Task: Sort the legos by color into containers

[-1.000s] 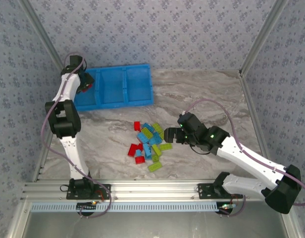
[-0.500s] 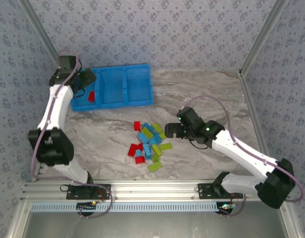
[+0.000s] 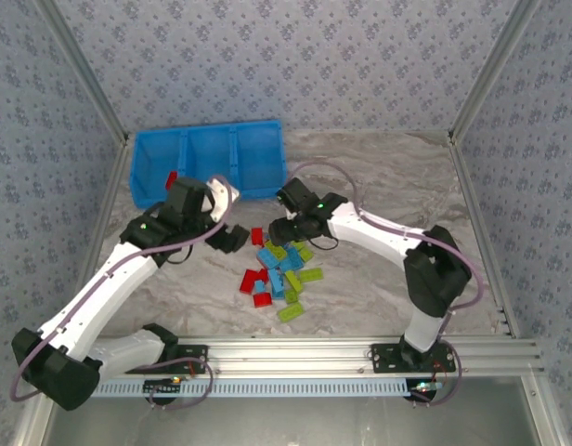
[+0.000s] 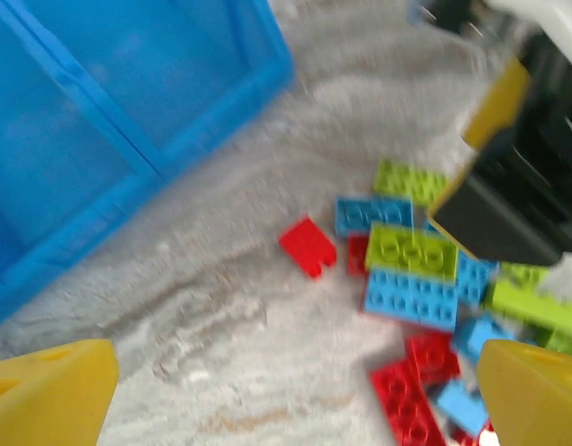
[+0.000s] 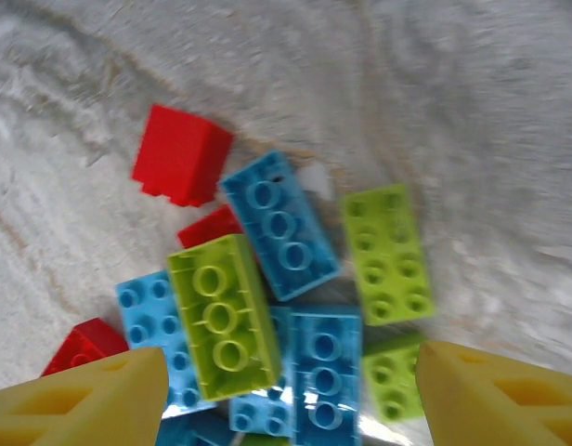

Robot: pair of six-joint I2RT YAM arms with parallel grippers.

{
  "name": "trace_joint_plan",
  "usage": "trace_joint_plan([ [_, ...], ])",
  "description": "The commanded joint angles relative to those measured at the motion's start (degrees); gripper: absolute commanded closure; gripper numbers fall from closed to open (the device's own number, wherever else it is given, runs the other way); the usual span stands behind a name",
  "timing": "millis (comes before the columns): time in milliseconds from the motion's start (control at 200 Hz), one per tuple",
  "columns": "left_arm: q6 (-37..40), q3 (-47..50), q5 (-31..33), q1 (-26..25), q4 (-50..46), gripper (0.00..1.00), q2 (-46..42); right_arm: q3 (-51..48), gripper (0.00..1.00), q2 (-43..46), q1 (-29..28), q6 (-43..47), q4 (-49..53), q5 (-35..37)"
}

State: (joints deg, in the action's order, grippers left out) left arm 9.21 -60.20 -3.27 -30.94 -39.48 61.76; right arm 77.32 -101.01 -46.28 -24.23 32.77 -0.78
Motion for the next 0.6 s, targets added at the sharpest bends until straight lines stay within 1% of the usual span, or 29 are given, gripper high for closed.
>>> trace_joint_plan([
  [0, 7.66, 1.58, -2.52, -0.33, -0.80, 0.01, -4.17, 2.88, 0.29, -2.89, -1.99, 1.82, 0.96, -4.10],
  [120, 9.13, 3.28, -2.54, -0.34, 0.28, 0.01, -5.65, 3.11, 0.34, -6.21, -2.07, 0.37, 0.26, -3.99],
  [200, 9.33, 4.31, -2.53, -0.34, 2.33, 0.01, -5.86, 3.33, 0.35, -7.72, -2.15, 0.34, 0.84, -1.97],
  [325, 9.75, 5.09, -1.71, -0.28, 2.21, 0.01, -5.35, 2.90, 0.39, -8.97, -2.18, 0.67, 0.87, -0.92],
  [510, 10.21, 5.63, -1.22, -0.27, 2.14, 0.01, -5.31, 1.88, 0.57, -9.77, -1.66, -0.36, -0.16, -0.57],
  [595, 10.28, 6.10, -1.22, -0.26, 2.38, 0.01, -5.41, 1.70, 0.59, -9.75, -1.45, -0.34, -0.21, -0.44],
])
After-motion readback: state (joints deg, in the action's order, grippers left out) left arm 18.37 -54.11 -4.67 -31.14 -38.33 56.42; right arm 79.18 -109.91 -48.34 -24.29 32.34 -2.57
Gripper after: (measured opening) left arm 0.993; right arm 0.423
